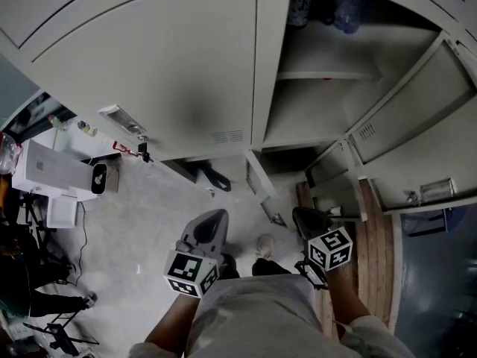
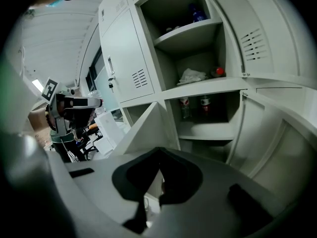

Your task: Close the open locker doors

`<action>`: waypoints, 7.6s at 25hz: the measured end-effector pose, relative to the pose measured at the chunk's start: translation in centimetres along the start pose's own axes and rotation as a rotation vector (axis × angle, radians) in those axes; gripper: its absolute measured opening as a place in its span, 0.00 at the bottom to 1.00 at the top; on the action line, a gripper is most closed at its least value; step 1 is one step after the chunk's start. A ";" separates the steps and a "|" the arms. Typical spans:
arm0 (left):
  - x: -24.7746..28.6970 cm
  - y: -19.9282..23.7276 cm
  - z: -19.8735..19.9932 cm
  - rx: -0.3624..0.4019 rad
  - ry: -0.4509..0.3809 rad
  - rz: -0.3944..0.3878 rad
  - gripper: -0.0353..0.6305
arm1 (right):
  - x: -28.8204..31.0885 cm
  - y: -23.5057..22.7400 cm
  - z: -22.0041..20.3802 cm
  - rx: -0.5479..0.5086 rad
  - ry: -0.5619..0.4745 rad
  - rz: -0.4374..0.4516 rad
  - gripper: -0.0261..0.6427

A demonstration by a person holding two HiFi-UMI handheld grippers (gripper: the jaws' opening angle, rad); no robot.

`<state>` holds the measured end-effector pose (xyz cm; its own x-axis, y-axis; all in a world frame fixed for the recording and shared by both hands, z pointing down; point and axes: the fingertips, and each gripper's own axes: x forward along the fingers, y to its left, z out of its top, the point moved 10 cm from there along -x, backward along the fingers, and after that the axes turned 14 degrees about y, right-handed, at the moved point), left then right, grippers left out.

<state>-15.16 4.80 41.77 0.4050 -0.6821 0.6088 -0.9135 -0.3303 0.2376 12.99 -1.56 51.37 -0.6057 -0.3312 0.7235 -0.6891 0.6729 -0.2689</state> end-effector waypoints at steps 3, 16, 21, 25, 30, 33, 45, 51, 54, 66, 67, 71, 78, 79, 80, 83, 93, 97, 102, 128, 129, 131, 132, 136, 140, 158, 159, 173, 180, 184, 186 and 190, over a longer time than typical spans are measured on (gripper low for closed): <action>-0.2 0.3 -0.2 -0.005 -0.003 0.003 0.07 | 0.5 1.0 0.2 -0.021 0.013 0.022 0.08; -2.2 3.0 -1.1 -0.050 -0.011 0.064 0.07 | 3.8 4.9 1.9 -0.092 0.039 0.124 0.08; -3.2 4.5 -1.5 -0.063 -0.010 0.086 0.07 | 5.2 6.3 2.8 -0.116 0.049 0.144 0.08; -3.9 5.8 -1.6 -0.070 -0.010 0.098 0.07 | 6.2 7.4 3.4 -0.128 0.055 0.157 0.08; -4.6 7.4 -1.7 -0.070 -0.008 0.104 0.07 | 7.5 8.7 4.1 -0.133 0.059 0.166 0.08; -5.0 8.3 -1.7 -0.068 -0.007 0.104 0.07 | 8.2 9.5 4.6 -0.135 0.060 0.170 0.08; -6.1 12.3 -1.4 -0.058 -0.009 0.095 0.07 | 10.8 12.2 6.5 -0.123 0.047 0.162 0.08; -6.4 14.0 -1.1 -0.041 -0.008 0.076 0.07 | 11.8 13.3 7.2 -0.105 0.036 0.148 0.08; -6.5 14.9 -1.0 -0.033 -0.009 0.067 0.07 | 12.3 13.8 7.6 -0.099 0.030 0.137 0.08; -7.2 18.0 -0.8 -0.016 -0.015 0.051 0.07 | 14.3 15.4 9.3 -0.080 0.010 0.106 0.08; -7.3 18.3 -0.8 -0.016 -0.015 0.051 0.07 | 14.5 15.5 9.4 -0.079 0.009 0.104 0.08; -7.5 19.4 -0.7 -0.014 -0.017 0.051 0.07 | 15.4 15.8 10.1 -0.076 0.003 0.099 0.08; -7.7 20.9 -0.7 -0.018 -0.021 0.055 0.07 | 17.0 16.0 11.6 -0.078 -0.004 0.094 0.08; -7.8 21.1 -0.6 -0.018 -0.021 0.056 0.07 | 17.1 16.0 11.9 -0.079 -0.004 0.094 0.08; -7.8 21.3 -0.6 -0.019 -0.021 0.057 0.07 | 17.3 16.1 12.1 -0.079 -0.004 0.093 0.08; -7.9 21.9 -0.5 -0.022 -0.021 0.057 0.07 | 17.8 16.2 12.6 -0.080 -0.004 0.092 0.08; -7.7 23.4 0.0 -0.016 -0.021 0.054 0.07 | 19.7 16.0 14.5 -0.060 -0.015 0.089 0.08; -7.7 24.1 0.2 -0.018 -0.025 0.060 0.07 | 20.5 15.9 15.1 -0.045 -0.015 0.087 0.08; -7.9 24.7 0.1 -0.025 -0.029 0.069 0.07 | 21.2 15.9 15.9 -0.037 -0.020 0.082 0.08; -8.8 26.4 -0.6 -0.048 -0.039 0.093 0.07 | 23.1 15.1 17.4 0.013 -0.043 0.040 0.08; -8.8 26.5 -0.6 -0.048 -0.039 0.092 0.07 | 23.1 15.1 17.4 0.015 -0.043 0.038 0.08; -8.9 26.5 -0.6 -0.047 -0.039 0.090 0.07 | 23.0 15.2 17.5 0.016 -0.044 0.034 0.08; -9.0 26.5 -0.6 -0.047 -0.039 0.088 0.07 | 23.0 15.3 17.5 0.016 -0.043 0.032 0.08; -9.1 26.4 -0.7 -0.044 -0.039 0.085 0.07 | 22.8 15.5 17.1 0.006 -0.030 0.030 0.08; -9.0 26.2 -0.9 -0.039 -0.034 0.076 0.07 | 22.4 15.8 16.2 0.018 -0.030 0.029 0.08; -3.9 17.8 0.1 0.068 0.020 -0.066 0.07 | 11.6 15.1 13.8 -0.005 -0.169 0.021 0.08; -3.4 17.0 0.2 0.075 0.023 -0.078 0.07 | 10.8 14.6 13.3 0.000 -0.175 0.009 0.08; 1.5 4.5 1.8 0.149 0.034 -0.186 0.07 | -0.1 6.8 6.4 0.086 -0.206 -0.111 0.08; 4.6 -1.3 2.1 0.178 0.052 -0.238 0.07 | -5.1 2.3 2.9 0.139 -0.228 -0.180 0.08; 6.4 -4.3 2.3 0.190 0.058 -0.262 0.07 | -7.8 0.0 1.1 0.163 -0.237 -0.211 0.08; 7.3 -5.7 2.4 0.195 0.060 -0.276 0.07 | -8.9 -1.0 0.2 0.174 -0.240 -0.226 0.08; 9.0 -8.4 2.5 0.208 0.068 -0.304 0.07 | -11.1 -3.0 -1.6 0.200 -0.248 -0.257 0.08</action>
<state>-3.71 -0.21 43.38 0.6468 -0.4895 0.5849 -0.7215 -0.6413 0.2611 22.36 1.16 45.14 -0.4645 -0.6376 0.6145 -0.8794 0.4141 -0.2351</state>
